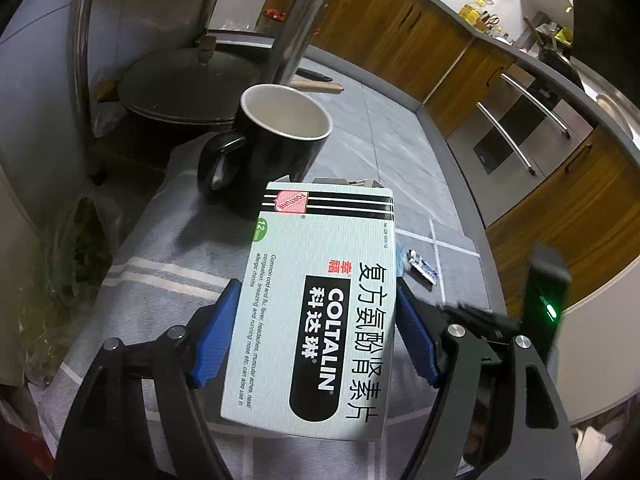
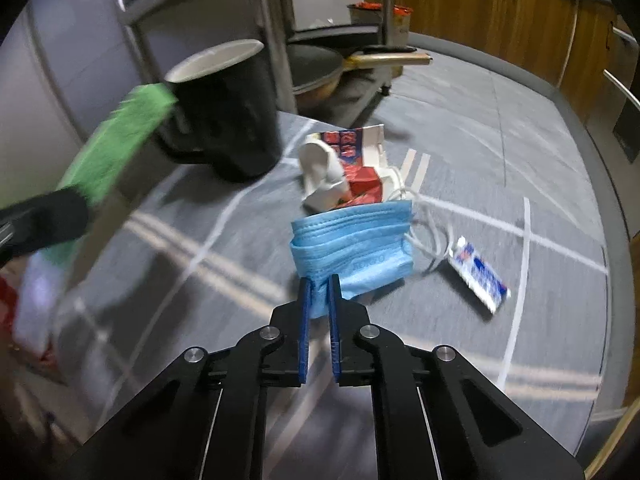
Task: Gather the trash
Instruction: 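Grasp the blue face mask with the right gripper while the left holds the box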
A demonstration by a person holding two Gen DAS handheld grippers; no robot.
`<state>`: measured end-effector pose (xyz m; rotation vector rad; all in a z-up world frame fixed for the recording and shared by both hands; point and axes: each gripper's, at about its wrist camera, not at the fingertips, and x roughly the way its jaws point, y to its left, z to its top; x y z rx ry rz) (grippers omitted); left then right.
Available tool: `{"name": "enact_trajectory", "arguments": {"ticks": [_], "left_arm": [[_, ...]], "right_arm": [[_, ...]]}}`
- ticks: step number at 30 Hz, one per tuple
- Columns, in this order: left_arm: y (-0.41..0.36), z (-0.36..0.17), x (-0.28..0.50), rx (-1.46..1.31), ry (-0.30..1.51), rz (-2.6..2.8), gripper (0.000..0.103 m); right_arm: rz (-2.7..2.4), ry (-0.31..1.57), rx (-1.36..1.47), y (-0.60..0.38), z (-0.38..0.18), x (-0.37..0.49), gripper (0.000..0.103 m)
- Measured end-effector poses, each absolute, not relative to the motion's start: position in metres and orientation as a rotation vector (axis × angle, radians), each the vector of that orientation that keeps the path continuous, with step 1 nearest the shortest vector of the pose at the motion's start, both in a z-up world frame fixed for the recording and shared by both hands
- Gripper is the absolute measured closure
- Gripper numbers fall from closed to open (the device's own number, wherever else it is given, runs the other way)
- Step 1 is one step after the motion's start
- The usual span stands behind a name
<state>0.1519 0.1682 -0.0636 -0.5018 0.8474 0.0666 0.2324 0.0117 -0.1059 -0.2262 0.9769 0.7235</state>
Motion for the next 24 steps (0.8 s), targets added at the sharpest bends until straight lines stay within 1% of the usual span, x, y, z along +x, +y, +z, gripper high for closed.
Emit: {"name": "enact_trajectory", "arguments": {"ticks": [10,17,24], "left_arm": [[0.148,-0.053,0.150,-0.481,0.832,0.037,0.030],[0.112,-0.044,0.151,-0.437,0.836,-0.025,0.030],[0.070,-0.037,0.153,-0.391,0.848,-0.085,0.030]], "right_arm": [[0.762,0.966,-0.058,-0.063,-0.079,0.168,0.096],[0.695,0.965,0.022,-0.127,-0.074,0.133,0.096],[0.638,0.926,0.095,-0.171,-0.064,0.122,0.096]]}}
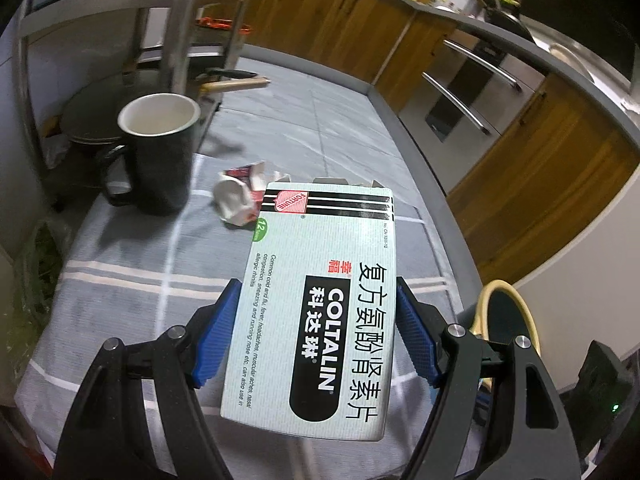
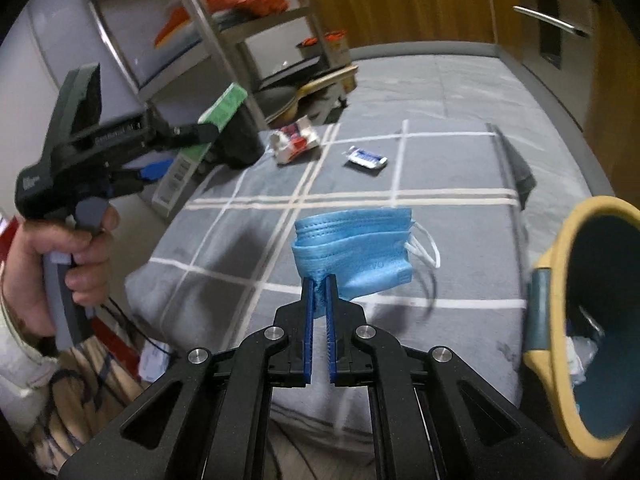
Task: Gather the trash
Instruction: 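Grasp the blue face mask with the right gripper while the left holds the box, then carry the box and mask over the bin and open the left gripper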
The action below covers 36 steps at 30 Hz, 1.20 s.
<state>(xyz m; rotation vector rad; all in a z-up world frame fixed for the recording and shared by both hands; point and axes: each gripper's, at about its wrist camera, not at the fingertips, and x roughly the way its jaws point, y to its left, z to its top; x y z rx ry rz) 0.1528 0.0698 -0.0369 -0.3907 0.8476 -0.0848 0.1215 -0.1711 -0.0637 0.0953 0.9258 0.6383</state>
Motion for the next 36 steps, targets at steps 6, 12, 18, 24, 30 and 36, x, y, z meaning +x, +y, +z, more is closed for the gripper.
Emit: {"name": "enact_trajectory", "arguments": {"ticks": [6,12,18,24,30,36], "left_arm": [[0.037,-0.030,0.158,-0.372,0.850,-0.144,0.030],[-0.006,-0.025,0.166,-0.337,0.855,-0.206,0.030],[-0.048,-0.023,0.172,-0.298,0.865,-0.268,0.030],[-0.095,-0.024,0.174,-0.239,0.870,-0.345,0.030],[-0.138,-0.029,0.174,-0.177,0.875,-0.413,0.030],[-0.175,-0.040,0.174,-0.157,0.889,-0.475,0.030]], "right_arm": [[0.602,0.865,0.138,-0.205,-0.042,0.116,0.096],[0.547,0.833,0.151,-0.236,-0.028,0.112,0.096],[0.480,0.802,0.165,-0.269,-0.018,0.109,0.096],[0.409,0.789,0.231,-0.308,-0.023,0.108,0.096],[0.347,0.781,0.291,-0.343,-0.032,0.105,0.096],[0.295,0.777,0.341,-0.376,-0.043,0.098,0.096]]}}
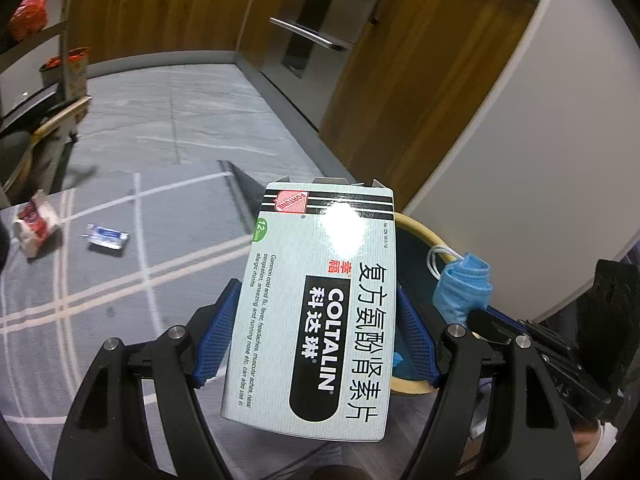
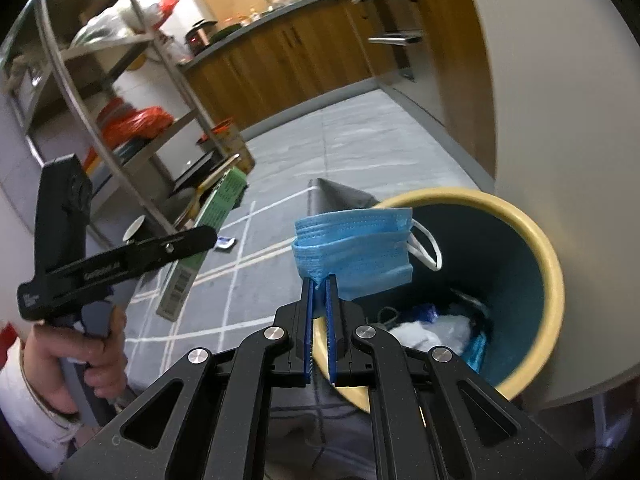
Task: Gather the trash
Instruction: 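Carry the box and mask over the bin and open the left gripper, then open the right gripper to drop the mask into the bin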
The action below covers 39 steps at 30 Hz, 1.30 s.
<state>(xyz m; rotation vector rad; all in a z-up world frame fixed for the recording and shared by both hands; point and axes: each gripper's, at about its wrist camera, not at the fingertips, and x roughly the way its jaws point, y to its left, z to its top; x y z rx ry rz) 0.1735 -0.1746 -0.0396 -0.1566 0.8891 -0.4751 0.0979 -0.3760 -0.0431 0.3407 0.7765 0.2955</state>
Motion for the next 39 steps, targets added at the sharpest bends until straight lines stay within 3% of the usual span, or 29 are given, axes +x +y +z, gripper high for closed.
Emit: {"name": "enact_trajectory", "arguments": {"ticks": [10,39], "left_arm": [[-0.228,-0.063,0.184,-0.160,0.906,-0.595,0.030],[-0.216,-0.052,0.183,-0.111,0.921,-0.588,0.028]], "right_arm": [[0.247,0.802,0.367,-0.398,-0.053,0.096,0.096],[0.173,0.895,0.303,-0.397,-0.079,0.104,0.096]]}}
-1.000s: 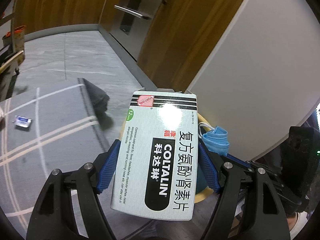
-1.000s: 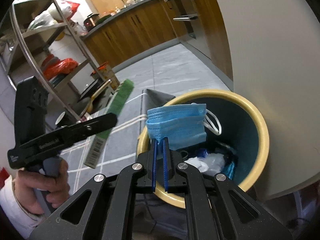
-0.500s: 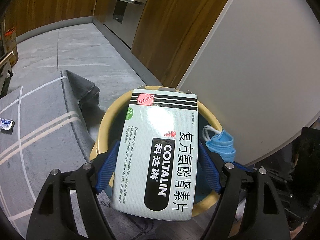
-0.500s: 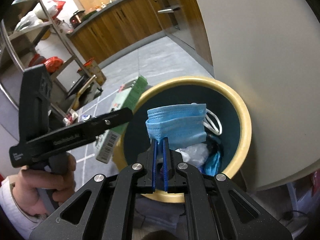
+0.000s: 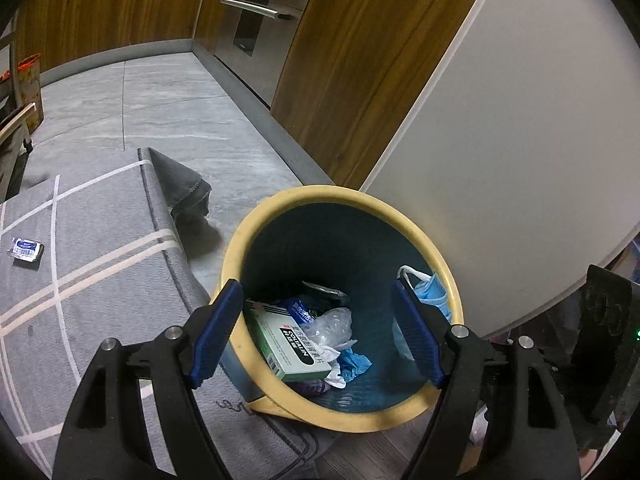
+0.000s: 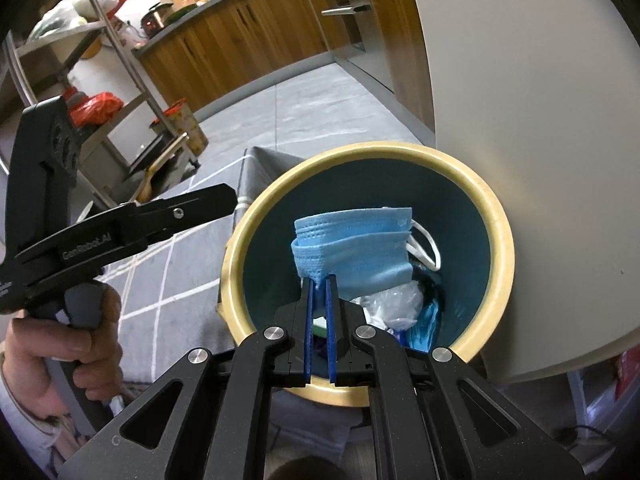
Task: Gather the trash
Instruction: 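Open the right gripper to drop the mask into the bin, then move both open grippers back over the cushion toward the remaining trash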
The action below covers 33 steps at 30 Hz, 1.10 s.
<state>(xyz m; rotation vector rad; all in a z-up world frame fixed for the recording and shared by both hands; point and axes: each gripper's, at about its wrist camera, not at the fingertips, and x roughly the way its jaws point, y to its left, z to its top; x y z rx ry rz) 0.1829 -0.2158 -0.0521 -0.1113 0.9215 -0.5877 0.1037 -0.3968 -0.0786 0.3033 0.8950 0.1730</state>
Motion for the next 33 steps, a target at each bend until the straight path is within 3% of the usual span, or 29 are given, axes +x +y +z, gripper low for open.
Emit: {"name": "enact_trajectory", "arguments": {"ticks": [3,5,7,12,19,25,33], "left_arm": [[-0.214,-0.051,0.181,-0.097,0.912,-0.586,0.028],[-0.212,-0.050,0.180,-0.086,0.906,-0.582,0.028],[-0.210,-0.048,0.180,-0.079,0.903,-0.570,0.028],[-0.189,-0.047,0.185,-0.093,0.891,-0.516,0.026],[-0.150,-0.049,0.194,-0.151,0.893,-0.439,0.024],[-0.122,-0.051,0.196,-0.186,0.888,-0.382,0.020],[-0.076,-0.051,0.195,-0.205,0.887,-0.306,0.020]], "right_arm": [[0.167,0.907,0.298,-0.397,-0.080,0.106,0.096],[0.165,0.919,0.307,-0.398,-0.083,0.106,0.087],[0.152,0.918,0.317,-0.399,-0.084,0.107,0.058],[0.154,0.889,0.339,-0.398,-0.080,0.108,0.047],[0.158,0.853,0.318,-0.383,-0.071,0.109,0.020],[0.173,0.842,0.302,-0.365,-0.066,0.115,0.011],[0.208,0.840,0.308,-0.348,-0.066,0.118,0.010]]}}
